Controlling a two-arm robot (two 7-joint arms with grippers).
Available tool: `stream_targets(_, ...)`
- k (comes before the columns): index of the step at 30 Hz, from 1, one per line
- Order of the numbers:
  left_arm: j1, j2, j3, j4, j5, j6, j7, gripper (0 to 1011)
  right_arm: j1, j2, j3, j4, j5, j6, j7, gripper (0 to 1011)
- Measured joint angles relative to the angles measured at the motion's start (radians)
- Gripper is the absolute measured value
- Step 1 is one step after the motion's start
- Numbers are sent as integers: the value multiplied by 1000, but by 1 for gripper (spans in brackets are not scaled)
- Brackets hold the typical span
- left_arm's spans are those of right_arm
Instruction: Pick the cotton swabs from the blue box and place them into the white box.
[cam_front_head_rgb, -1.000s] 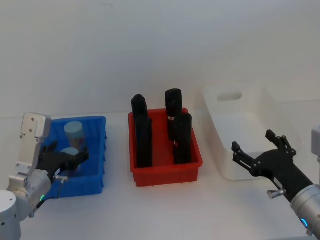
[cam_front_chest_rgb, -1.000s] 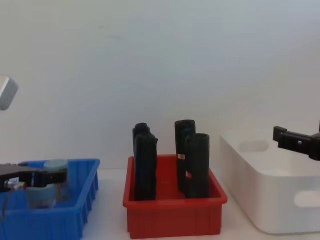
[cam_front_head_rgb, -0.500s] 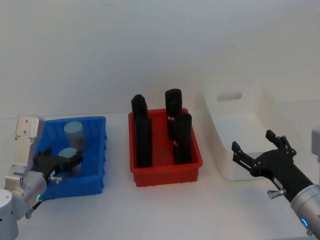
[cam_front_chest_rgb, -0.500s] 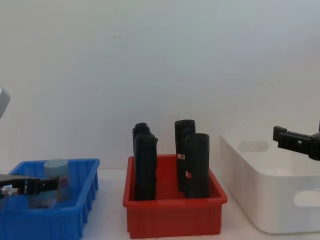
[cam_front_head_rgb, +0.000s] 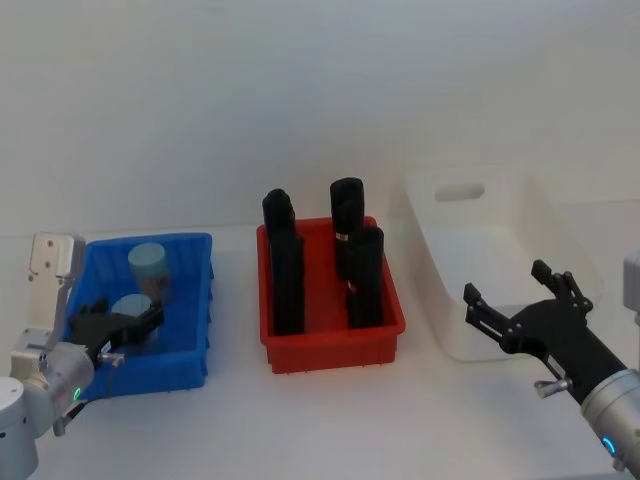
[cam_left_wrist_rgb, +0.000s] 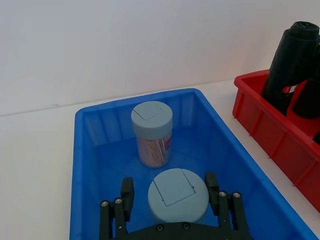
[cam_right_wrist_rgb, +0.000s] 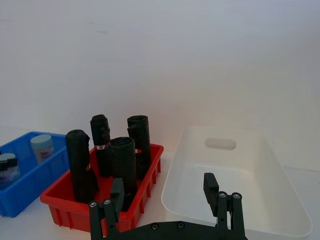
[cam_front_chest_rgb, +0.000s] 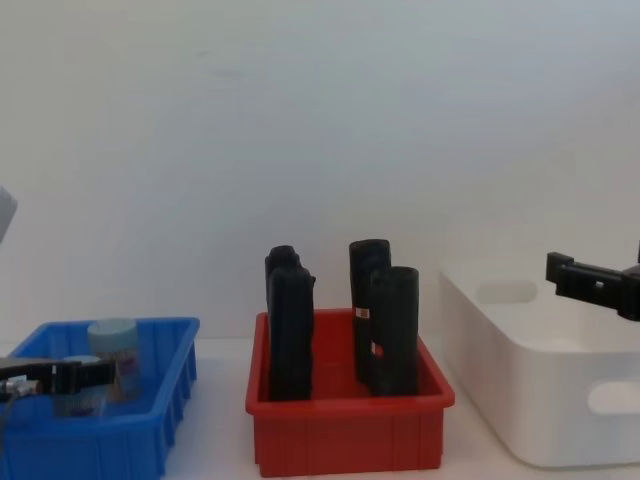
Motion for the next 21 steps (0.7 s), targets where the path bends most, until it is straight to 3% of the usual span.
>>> stream_targets(8,-7,-3,-2,6,0,0,-14,689,0,0,0,0,0,0,0,1001)
stream_targets(16,-2,1,-6,-33,10,4,-18,670,0,0,0,0,0,0,0,1002)
stream_targets(21,7,11,-10,-93,27,16,-22,670,0,0,0,0,0,0,0,1002)
